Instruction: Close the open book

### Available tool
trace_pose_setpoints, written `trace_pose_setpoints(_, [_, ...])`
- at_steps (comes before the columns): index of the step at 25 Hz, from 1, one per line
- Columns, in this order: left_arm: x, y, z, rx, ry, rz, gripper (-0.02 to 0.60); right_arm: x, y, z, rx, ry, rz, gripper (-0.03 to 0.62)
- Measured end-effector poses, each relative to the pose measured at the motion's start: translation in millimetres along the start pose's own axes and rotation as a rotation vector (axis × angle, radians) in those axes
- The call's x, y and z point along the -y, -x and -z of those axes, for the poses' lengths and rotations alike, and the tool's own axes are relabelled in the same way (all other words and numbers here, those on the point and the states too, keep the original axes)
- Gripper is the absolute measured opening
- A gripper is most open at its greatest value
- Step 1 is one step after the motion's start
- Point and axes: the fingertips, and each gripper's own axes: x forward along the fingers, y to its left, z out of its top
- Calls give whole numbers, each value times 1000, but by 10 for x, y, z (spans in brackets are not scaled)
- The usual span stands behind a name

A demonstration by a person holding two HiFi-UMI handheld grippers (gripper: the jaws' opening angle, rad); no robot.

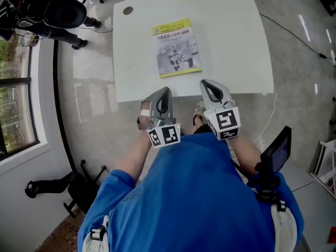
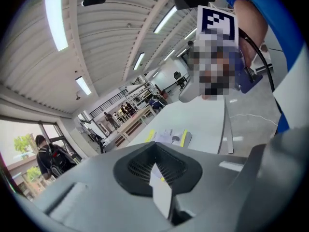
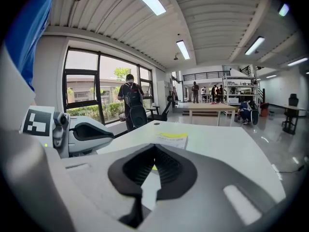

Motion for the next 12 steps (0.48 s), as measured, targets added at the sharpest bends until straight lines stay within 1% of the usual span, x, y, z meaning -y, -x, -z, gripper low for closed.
trace_pose_setpoints(5, [-198, 492, 139, 29, 119, -18, 8, -483, 221, -100, 43, 25, 34, 3])
trace_pose_setpoints(9, [-296, 860, 214, 71, 188, -21, 8, -835, 436, -202, 79, 50, 72, 3])
trace_pose_setpoints(12, [-327, 1154, 283, 93, 224, -14, 8, -1095, 613, -180, 96, 55, 92, 3])
